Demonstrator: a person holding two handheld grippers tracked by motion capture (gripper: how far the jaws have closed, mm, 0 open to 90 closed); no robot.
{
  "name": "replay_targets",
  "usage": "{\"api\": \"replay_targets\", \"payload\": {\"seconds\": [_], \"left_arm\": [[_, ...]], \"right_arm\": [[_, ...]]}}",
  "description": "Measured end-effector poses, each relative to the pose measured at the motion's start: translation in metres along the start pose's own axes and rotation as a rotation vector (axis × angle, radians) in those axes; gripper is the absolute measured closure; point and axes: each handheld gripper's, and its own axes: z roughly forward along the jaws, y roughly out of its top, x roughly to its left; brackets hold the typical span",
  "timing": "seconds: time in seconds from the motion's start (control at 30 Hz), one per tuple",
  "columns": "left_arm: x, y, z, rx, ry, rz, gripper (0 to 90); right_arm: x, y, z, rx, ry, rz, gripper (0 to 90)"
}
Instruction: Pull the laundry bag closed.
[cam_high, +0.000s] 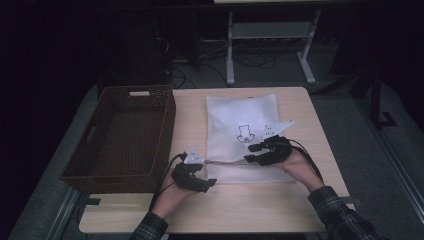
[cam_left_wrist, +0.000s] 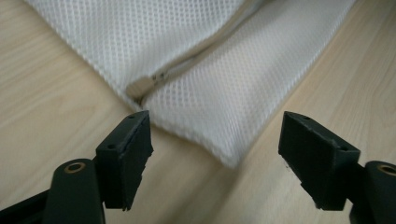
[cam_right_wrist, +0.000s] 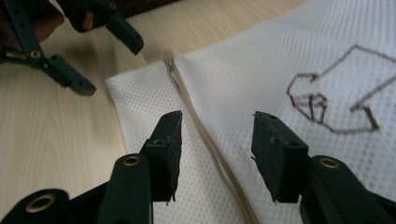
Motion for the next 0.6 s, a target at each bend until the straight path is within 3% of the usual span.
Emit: {"api": "replay_targets", "payload": {"seconds": [0.17, 0.27, 0.6], "left_arm": [[0.000, -0.011, -0.008, -0.003, 0.003, -0.029, 21.3], [-0.002, -0.017, -0.010, -0.001, 0.005, -0.039, 21.0], [-0.013, -0.028, -0.017, 0.005, -0.005, -0.036, 21.0]], "right_arm": [[0.003, 0.010, 0.010, 0.029, 0.009, -0.004, 51.5], [0.008, 0.015, 0.013, 0.014, 0.010, -0.026, 51.6], [0.017, 0.026, 0.032, 0.027, 0.034, -0.049, 45.8]]}}
